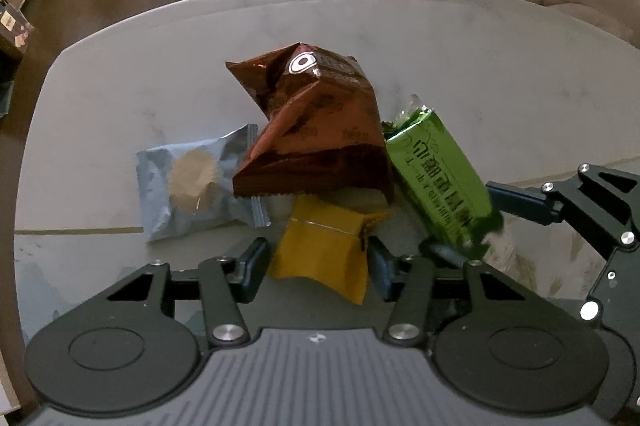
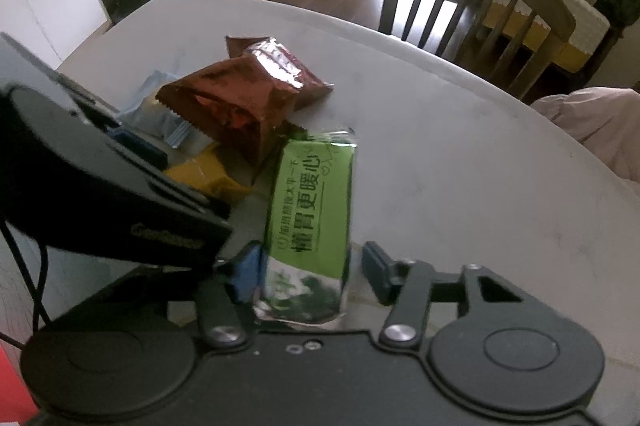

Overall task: Organize snacks
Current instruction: 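Grasp the yellow packet with the left gripper while the right grasps the green packet, then lift both held packets and carry them over the box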

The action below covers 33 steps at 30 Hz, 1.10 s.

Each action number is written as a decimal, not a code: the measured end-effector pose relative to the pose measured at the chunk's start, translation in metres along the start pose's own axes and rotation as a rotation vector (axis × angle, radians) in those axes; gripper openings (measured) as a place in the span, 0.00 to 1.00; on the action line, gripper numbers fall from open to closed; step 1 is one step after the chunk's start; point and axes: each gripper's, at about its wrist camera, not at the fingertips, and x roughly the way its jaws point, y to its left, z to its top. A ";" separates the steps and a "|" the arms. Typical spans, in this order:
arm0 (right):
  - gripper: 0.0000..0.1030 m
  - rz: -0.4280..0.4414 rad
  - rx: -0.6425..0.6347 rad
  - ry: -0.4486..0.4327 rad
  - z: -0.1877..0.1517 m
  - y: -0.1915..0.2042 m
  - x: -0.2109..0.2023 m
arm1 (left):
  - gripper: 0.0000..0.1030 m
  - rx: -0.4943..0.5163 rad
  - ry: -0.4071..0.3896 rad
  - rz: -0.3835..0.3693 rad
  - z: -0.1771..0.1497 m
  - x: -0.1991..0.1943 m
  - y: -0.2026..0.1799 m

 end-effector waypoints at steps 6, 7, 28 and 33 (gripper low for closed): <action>0.40 -0.009 0.046 0.018 -0.002 -0.004 -0.001 | 0.42 0.001 0.007 0.004 -0.009 -0.004 0.002; 0.40 -0.009 0.062 0.023 -0.003 -0.006 -0.003 | 0.42 -0.007 0.007 -0.002 -0.012 -0.006 0.003; 0.40 -0.008 0.204 -0.068 -0.039 -0.002 -0.119 | 0.42 0.013 -0.138 0.000 -0.048 -0.114 -0.003; 0.40 -0.036 0.199 -0.134 -0.042 0.010 -0.165 | 0.42 0.007 -0.250 -0.010 -0.056 -0.163 -0.004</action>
